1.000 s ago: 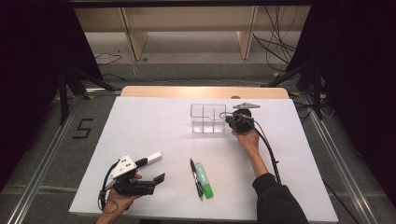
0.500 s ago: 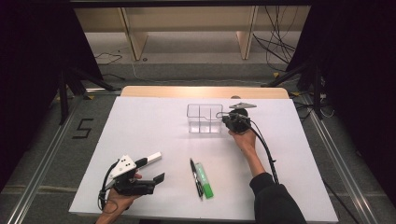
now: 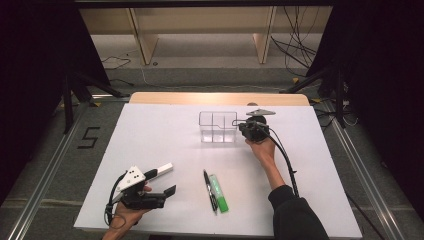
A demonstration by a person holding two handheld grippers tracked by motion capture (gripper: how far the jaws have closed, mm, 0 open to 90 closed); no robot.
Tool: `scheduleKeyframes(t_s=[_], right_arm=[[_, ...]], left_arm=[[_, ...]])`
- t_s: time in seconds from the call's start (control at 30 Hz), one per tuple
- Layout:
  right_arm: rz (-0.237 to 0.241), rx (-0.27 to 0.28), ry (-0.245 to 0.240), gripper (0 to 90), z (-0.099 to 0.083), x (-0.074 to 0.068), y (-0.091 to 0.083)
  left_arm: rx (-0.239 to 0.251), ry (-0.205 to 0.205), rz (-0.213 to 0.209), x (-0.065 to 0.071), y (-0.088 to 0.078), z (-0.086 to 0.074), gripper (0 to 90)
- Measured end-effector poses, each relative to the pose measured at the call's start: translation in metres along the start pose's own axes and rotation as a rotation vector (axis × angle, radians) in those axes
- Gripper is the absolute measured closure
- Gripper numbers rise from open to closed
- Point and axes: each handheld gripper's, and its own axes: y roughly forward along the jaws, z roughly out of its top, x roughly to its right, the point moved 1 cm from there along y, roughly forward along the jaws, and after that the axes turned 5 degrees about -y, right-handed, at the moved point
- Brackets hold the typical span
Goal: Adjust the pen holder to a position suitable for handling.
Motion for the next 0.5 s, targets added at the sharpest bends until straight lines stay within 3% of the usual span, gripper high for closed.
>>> scheduleKeyframes(t_s=[0.23,0.5], right_arm=[[0.005,0.062,0.036,78.5,-0.002,0.006,-0.029],[0.09,0.129,0.033,52.3,-0.006,-0.012,-0.066]], left_arm=[[0.0,-0.001,0.003,0.0,0.0,0.0,9.1],[-0.002,-0.006,0.006,0.0,0.0,-0.001,9.1]])
